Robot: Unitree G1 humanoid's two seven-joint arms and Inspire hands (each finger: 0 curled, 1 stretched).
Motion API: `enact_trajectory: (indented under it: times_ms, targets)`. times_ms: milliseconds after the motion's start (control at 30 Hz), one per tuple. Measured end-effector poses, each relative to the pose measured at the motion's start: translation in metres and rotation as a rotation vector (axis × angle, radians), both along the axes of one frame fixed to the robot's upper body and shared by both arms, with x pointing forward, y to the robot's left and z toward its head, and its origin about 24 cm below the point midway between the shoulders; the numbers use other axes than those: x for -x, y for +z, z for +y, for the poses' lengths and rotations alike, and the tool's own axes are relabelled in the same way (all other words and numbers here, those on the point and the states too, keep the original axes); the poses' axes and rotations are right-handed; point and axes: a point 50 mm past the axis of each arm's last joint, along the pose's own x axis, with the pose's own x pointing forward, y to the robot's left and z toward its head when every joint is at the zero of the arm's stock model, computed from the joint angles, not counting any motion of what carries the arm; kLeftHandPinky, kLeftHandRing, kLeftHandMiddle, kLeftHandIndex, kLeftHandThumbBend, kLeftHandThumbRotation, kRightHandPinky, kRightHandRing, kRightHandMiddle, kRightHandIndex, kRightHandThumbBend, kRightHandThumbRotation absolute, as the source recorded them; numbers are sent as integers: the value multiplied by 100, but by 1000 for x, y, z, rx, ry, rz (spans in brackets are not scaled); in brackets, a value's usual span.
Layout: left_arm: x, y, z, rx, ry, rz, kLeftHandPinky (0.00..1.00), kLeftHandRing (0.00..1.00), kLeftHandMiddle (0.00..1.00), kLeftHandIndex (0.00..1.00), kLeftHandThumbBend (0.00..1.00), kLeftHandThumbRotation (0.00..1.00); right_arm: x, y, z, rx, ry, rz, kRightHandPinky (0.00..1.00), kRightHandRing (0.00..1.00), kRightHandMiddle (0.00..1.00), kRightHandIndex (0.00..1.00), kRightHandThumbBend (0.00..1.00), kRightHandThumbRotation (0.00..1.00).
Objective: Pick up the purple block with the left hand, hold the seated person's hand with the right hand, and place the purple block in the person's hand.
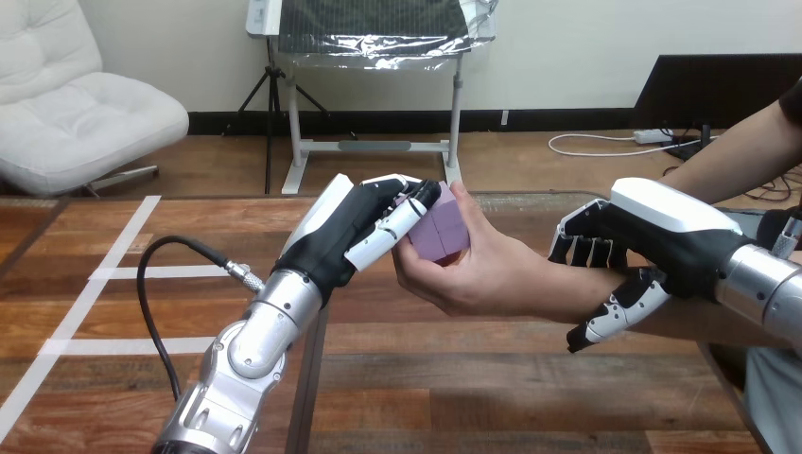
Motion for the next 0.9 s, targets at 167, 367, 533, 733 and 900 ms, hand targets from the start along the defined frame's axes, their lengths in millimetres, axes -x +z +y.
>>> enact_trajectory:
  times_ms: [167, 367, 533, 733, 900]
  targets:
    - [0, 0, 0, -1, 1, 1, 65, 67, 68, 71, 56, 100, 0, 0, 0, 0, 0, 0, 38, 43, 48, 52, 87, 8]
    - [0, -1, 1, -1, 8, 2, 66, 68, 69, 71, 66, 100, 0, 0, 0, 1, -1, 1, 38, 42, 47, 52, 87, 9]
    - [0, -2, 2, 1, 18, 0, 69, 74, 74, 72, 75, 100, 0, -1, -1, 1, 0, 2, 38, 43, 48, 53, 87, 12]
    - [0, -1, 3, 4, 35, -9, 73, 82, 80, 76, 80, 100, 0, -1, -1, 2, 3, 3, 42, 48, 53, 56, 87, 27]
    - [0, -1, 4, 7, 53, -18, 75, 85, 84, 80, 84, 100, 1, -2, -1, 3, 16, -5, 46, 56, 60, 63, 92, 44]
